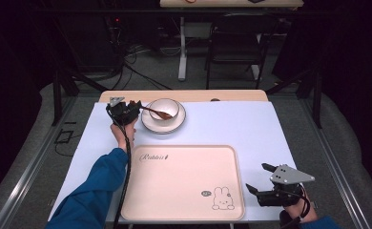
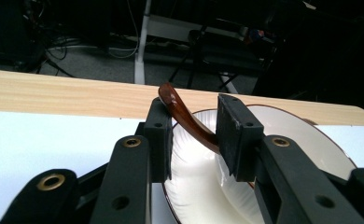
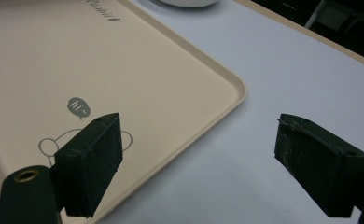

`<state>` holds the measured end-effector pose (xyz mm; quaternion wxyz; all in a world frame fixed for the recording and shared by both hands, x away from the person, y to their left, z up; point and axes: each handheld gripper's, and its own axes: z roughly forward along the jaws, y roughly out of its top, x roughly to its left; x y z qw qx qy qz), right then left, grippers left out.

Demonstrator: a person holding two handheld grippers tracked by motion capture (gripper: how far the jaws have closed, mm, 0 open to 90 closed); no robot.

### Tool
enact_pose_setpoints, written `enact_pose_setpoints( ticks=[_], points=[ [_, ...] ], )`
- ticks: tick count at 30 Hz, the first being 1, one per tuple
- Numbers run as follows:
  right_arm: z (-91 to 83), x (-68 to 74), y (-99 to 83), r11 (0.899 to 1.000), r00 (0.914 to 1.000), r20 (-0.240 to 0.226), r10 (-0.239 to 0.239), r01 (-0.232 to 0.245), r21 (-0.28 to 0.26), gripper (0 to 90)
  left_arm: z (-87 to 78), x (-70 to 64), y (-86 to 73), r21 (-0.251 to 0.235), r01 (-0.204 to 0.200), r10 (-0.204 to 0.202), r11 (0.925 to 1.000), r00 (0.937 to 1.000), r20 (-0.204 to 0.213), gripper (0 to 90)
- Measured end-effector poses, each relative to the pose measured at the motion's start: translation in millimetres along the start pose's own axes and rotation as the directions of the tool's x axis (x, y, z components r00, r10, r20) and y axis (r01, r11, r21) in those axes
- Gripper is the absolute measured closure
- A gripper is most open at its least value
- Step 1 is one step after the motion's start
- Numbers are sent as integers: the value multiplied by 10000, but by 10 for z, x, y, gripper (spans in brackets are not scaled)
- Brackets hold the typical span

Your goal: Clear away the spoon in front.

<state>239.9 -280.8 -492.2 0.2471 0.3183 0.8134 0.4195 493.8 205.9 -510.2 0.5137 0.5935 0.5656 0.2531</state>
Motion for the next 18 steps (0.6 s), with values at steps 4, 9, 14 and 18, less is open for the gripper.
enact_pose_setpoints(
  ticks=[4,9,14,18],
  points=[
    [-1,-1,0,10000,10000,14,-20,20,-10,143,-32,-16,20,-135,5,-3,9999,9999,152,703],
    [-4,-1,1,10000,10000,23,-31,31,-3,143,-80,-54,54,-343,58,-38,9994,9984,571,743],
    [-6,0,0,10000,10000,51,-21,21,-18,144,-146,-69,91,-539,388,-332,9978,9942,1019,790],
    [-8,0,0,10000,10000,58,-35,35,-39,144,-193,-76,134,-638,554,-460,9964,9890,1409,826]
  ],
)
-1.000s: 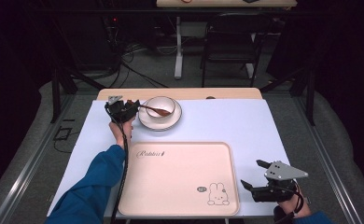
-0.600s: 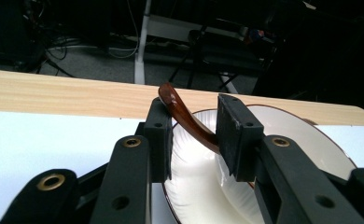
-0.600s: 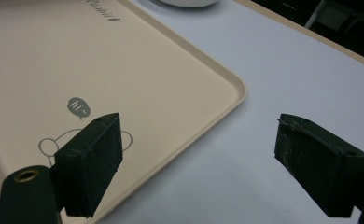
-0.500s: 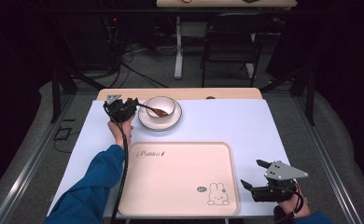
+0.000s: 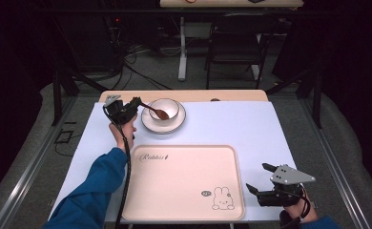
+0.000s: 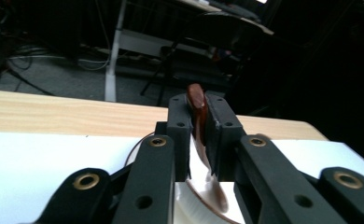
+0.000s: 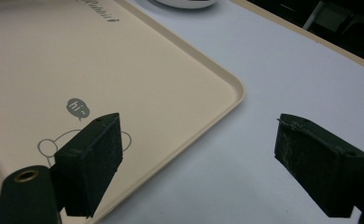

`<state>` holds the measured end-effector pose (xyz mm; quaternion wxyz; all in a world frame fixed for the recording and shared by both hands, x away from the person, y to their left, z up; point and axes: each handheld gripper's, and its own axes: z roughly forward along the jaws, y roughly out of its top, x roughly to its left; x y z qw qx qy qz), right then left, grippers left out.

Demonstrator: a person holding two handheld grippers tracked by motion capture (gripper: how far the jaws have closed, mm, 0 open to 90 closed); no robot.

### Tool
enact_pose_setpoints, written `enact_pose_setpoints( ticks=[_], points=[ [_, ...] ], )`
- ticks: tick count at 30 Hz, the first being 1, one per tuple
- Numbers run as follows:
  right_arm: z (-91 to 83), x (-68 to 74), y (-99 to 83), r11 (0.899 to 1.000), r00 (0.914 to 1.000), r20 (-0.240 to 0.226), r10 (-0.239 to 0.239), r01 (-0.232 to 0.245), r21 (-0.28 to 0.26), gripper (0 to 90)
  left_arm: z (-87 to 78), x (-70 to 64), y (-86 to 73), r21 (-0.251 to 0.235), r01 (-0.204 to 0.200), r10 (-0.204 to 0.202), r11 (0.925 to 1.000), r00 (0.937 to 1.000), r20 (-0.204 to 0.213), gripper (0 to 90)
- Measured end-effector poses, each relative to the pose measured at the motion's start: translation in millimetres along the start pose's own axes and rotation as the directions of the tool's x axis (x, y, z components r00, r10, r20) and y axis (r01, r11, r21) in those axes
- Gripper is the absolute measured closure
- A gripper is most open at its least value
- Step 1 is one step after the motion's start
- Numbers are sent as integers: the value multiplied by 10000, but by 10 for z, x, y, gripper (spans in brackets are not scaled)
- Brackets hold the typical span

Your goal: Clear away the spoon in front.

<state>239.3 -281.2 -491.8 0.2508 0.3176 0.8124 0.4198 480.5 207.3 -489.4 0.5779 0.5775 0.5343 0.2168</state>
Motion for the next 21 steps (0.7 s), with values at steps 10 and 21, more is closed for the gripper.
enact_pose_setpoints(
  ticks=[10,21],
  points=[
    [0,1,1,10000,10000,16,16,-16,-13,144,-59,-32,77,28,-386,385,9993,9989,261,840],
    [0,1,1,10000,10000,-12,-50,50,-17,143,-190,-139,221,-29,-1067,1068,9943,9934,427,841]
  ],
)
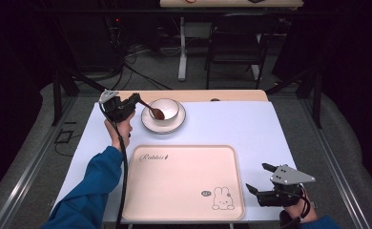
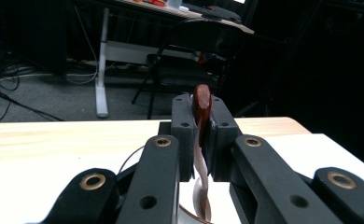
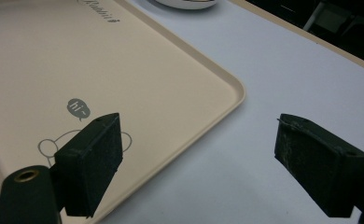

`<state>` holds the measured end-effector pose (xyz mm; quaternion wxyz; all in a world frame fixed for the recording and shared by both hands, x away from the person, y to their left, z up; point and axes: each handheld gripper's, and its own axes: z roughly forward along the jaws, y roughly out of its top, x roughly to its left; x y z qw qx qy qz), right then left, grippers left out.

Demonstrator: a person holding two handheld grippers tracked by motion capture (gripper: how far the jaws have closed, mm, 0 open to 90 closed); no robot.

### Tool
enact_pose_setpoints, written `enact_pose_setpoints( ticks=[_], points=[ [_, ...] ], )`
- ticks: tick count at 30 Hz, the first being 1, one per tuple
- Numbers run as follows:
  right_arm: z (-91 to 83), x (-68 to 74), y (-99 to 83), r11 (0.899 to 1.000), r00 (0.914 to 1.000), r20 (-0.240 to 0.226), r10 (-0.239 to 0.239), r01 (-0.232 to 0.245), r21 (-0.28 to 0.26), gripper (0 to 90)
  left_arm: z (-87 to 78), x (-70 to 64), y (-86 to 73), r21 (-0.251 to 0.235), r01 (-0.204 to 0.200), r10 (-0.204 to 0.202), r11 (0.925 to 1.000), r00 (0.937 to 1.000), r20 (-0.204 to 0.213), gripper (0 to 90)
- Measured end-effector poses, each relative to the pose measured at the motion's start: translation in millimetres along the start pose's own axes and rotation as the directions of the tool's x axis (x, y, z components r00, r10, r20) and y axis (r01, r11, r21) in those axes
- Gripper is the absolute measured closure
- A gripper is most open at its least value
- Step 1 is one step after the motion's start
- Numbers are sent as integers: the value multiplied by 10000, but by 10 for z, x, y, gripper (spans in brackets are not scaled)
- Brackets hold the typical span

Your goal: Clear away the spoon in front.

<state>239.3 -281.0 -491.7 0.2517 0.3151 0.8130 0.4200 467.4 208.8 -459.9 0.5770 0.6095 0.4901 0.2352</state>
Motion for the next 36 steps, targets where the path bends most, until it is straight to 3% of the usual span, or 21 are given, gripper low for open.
enact_pose_setpoints(
  ticks=[3,14,19,32,35,36],
  points=[
    [-1,1,0,10000,10000,-4,17,-17,-12,143,-68,-26,65,-61,-200,200,9998,9998,62,841],
    [2,2,1,10000,10000,-6,69,-69,10,143,-219,-8,203,-27,-356,357,9994,9987,368,841],
    [2,0,1,10000,10000,-4,56,-56,-3,143,-300,-36,293,126,-692,683,9975,9958,614,842],
    [3,1,1,10000,10000,-24,73,-73,-8,143,-481,-108,429,504,-1270,1192,9906,9836,1353,843],
    [3,-4,3,10000,10000,-11,0,0,-7,144,-534,-123,462,721,-1521,1379,9857,9754,1722,843],
    [3,-4,3,10000,10000,-11,0,0,-7,144,-534,-123,462,721,-1521,1379,9857,9754,1722,843]
  ],
)
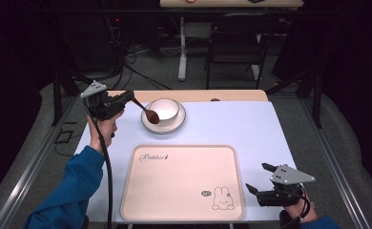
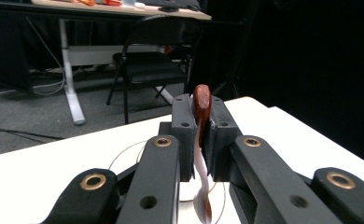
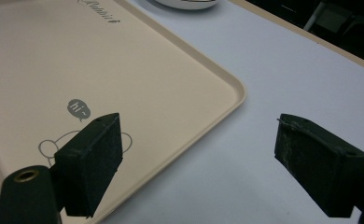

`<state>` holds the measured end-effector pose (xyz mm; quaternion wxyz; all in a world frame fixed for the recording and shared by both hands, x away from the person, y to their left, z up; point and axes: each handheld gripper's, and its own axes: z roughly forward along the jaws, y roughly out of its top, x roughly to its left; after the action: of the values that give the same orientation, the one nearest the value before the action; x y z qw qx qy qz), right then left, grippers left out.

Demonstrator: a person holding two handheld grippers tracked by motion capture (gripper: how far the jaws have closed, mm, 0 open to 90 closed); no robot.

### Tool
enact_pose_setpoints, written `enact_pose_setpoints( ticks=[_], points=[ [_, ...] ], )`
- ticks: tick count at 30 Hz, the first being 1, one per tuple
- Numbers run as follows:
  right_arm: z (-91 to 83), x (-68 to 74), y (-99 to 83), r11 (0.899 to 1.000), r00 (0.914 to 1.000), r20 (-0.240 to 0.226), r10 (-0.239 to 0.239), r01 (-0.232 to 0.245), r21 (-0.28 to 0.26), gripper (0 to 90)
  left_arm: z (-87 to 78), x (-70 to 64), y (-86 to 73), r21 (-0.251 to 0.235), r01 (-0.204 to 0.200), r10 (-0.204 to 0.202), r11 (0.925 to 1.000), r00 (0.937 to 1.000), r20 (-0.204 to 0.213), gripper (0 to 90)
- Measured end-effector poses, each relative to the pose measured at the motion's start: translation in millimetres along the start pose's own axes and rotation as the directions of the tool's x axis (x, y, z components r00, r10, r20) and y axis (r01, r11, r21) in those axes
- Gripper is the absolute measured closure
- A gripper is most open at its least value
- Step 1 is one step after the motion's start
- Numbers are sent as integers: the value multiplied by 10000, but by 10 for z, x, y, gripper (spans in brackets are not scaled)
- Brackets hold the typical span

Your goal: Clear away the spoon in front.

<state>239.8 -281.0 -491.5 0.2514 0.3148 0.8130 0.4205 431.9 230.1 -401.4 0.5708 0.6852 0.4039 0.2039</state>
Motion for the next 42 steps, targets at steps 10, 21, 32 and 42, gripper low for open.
enact_pose_setpoints(
  ticks=[10,21,32,42],
  points=[
    [3,1,2,10000,10000,-24,11,-11,11,143,-111,-43,31,705,-317,253,9970,9957,896,843],
    [4,2,3,10000,10000,-30,9,-9,11,143,-215,-49,-8,1507,-500,243,9873,9855,1676,843],
    [9,6,5,10000,10000,-31,11,-11,4,143,-287,-76,-120,2410,-887,303,9665,9713,2358,843],
    [9,7,6,10000,10000,-30,3,-3,-1,143,-249,-121,-244,3176,-1165,151,9411,9524,3046,842]
  ],
)
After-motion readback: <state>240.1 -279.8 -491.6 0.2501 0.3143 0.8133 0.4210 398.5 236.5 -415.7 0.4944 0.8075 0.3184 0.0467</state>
